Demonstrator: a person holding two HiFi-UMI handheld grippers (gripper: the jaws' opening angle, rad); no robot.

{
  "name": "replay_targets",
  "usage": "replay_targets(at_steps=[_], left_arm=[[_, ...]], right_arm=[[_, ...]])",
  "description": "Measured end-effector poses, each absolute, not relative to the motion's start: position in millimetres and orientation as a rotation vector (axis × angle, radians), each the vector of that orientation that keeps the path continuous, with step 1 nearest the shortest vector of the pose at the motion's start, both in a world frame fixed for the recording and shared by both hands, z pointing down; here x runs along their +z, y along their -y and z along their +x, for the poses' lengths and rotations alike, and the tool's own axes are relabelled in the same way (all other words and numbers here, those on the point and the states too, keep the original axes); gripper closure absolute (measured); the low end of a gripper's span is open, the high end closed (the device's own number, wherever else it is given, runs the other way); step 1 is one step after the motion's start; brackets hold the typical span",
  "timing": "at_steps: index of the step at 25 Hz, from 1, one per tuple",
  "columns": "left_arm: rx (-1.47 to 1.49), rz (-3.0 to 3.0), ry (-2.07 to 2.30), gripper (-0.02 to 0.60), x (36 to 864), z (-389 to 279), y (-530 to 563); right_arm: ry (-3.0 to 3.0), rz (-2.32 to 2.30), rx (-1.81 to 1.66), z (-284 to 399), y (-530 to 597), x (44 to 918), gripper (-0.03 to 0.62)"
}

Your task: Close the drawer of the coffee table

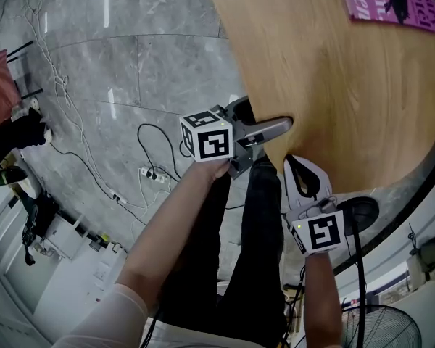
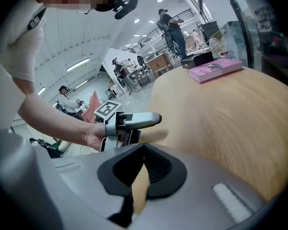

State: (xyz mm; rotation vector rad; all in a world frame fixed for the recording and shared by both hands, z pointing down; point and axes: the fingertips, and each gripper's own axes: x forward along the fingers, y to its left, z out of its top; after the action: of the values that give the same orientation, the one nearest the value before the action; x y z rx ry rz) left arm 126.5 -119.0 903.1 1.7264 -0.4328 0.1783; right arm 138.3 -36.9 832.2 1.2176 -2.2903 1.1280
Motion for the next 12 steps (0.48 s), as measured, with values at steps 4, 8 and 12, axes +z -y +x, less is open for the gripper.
replay_targets(at_steps=[4, 8, 12], left_arm=[[0.211, 1.743, 0.469, 0.123, 898.9, 115.5, 121.7], [0.243, 1.769, 0.502, 0.126, 882.0, 94.4, 122.1], [0.255, 1.794, 0.548, 0.152, 854.9, 70.4, 122.8]], right_arm=[[2.281, 1.219, 1.105, 141.2, 38.2, 823.8, 0.583], [2.267, 1.243, 1.076, 145.2, 41.4, 808.8, 0.583], [2.249, 1.302, 1.062, 145.0, 46.2, 787.9, 0.583]])
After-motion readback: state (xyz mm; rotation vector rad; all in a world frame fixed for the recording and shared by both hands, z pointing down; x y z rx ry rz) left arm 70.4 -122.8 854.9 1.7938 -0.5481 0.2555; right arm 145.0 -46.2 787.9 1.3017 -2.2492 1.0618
